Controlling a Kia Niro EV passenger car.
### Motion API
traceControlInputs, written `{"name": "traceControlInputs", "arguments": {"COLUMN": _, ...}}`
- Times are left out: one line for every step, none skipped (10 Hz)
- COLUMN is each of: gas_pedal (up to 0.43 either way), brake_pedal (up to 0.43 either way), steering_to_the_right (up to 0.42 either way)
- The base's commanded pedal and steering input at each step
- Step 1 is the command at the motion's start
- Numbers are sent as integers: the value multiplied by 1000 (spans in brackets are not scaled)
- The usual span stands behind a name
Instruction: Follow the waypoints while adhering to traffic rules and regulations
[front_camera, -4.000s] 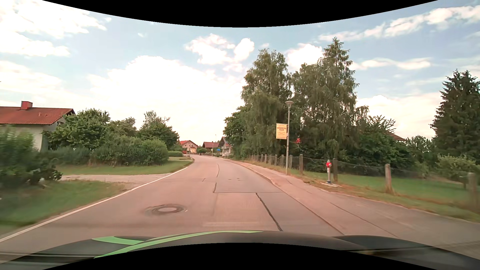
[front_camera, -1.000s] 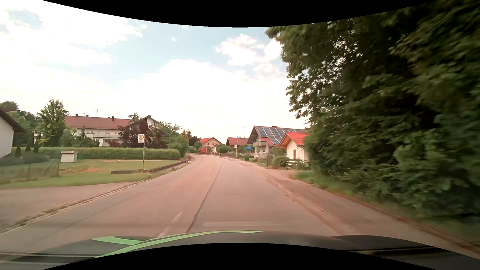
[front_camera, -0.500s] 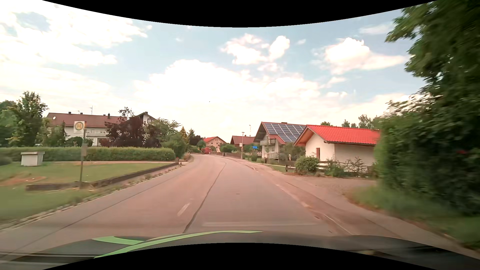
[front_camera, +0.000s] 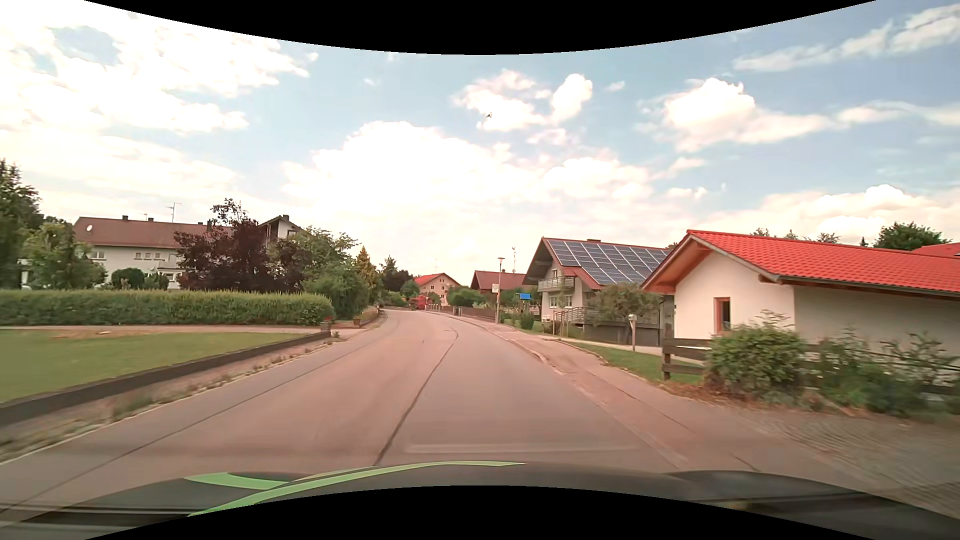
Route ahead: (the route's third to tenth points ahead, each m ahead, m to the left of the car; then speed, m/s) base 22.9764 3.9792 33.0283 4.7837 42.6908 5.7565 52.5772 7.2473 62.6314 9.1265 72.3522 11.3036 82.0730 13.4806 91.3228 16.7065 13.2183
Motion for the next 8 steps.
{"name": "traceControlInputs", "arguments": {"gas_pedal": 59, "brake_pedal": 0, "steering_to_the_right": -20}}
{"name": "traceControlInputs", "arguments": {"gas_pedal": 59, "brake_pedal": 0, "steering_to_the_right": -20}}
{"name": "traceControlInputs", "arguments": {"gas_pedal": 59, "brake_pedal": 0, "steering_to_the_right": -20}}
{"name": "traceControlInputs", "arguments": {"gas_pedal": 59, "brake_pedal": 0, "steering_to_the_right": -20}}
{"name": "traceControlInputs", "arguments": {"gas_pedal": 59, "brake_pedal": 0, "steering_to_the_right": -20}}
{"name": "traceControlInputs", "arguments": {"gas_pedal": 59, "brake_pedal": 0, "steering_to_the_right": -20}}
{"name": "traceControlInputs", "arguments": {"gas_pedal": 59, "brake_pedal": 0, "steering_to_the_right": -20}}
{"name": "traceControlInputs", "arguments": {"gas_pedal": 59, "brake_pedal": 0, "steering_to_the_right": -20}}
